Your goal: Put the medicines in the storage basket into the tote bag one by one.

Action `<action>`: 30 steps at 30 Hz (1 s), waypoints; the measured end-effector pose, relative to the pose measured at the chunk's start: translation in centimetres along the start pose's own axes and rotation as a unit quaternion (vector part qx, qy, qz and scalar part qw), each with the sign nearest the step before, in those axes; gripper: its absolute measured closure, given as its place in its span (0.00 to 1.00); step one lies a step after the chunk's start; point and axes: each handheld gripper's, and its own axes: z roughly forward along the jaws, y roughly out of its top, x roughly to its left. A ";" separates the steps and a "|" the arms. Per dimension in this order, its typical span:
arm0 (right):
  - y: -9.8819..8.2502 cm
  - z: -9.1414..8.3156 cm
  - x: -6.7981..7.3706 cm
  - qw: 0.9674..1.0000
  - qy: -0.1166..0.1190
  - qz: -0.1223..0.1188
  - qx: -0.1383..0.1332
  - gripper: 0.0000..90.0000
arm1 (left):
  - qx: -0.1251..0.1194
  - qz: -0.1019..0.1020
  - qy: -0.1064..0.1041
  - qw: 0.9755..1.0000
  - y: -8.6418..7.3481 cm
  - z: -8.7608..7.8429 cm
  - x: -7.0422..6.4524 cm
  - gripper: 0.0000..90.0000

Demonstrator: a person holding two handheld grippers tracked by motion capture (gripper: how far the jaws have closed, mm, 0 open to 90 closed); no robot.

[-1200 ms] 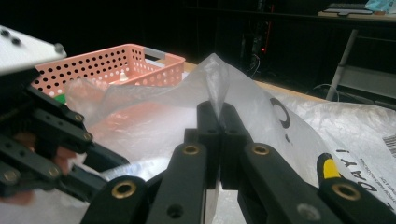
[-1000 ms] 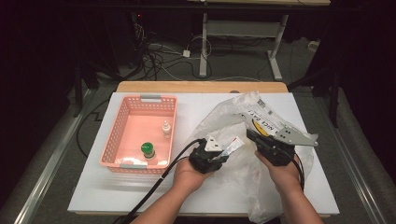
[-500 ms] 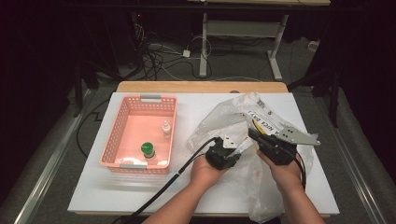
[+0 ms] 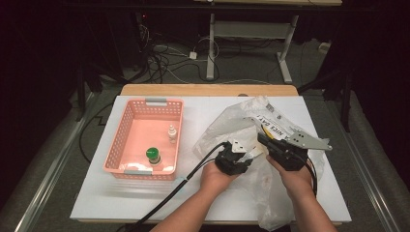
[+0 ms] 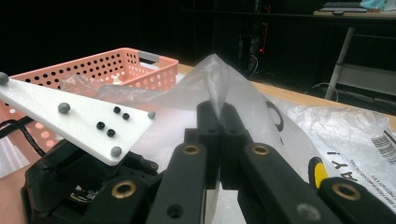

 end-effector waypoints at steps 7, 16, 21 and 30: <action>-0.1 -0.2 -0.2 1.000 -0.001 -0.002 0.003 1.00 | -0.005 0.003 -0.036 0.999 -0.7 -1.2 -0.8 0.50; -0.1 -0.2 -0.1 1.000 -0.001 -0.002 0.002 1.00 | -0.011 0.004 -0.056 0.998 -1.9 -2.9 -1.9 0.29; -0.1 -0.2 0.0 1.000 -0.001 -0.006 0.003 1.00 | -0.024 0.003 -0.072 0.997 -2.6 -4.2 -2.5 0.25; 0.0 -0.3 0.1 1.000 0.000 -0.005 0.003 1.00 | -0.041 -0.009 -0.078 0.996 -3.8 -7.1 -3.3 0.08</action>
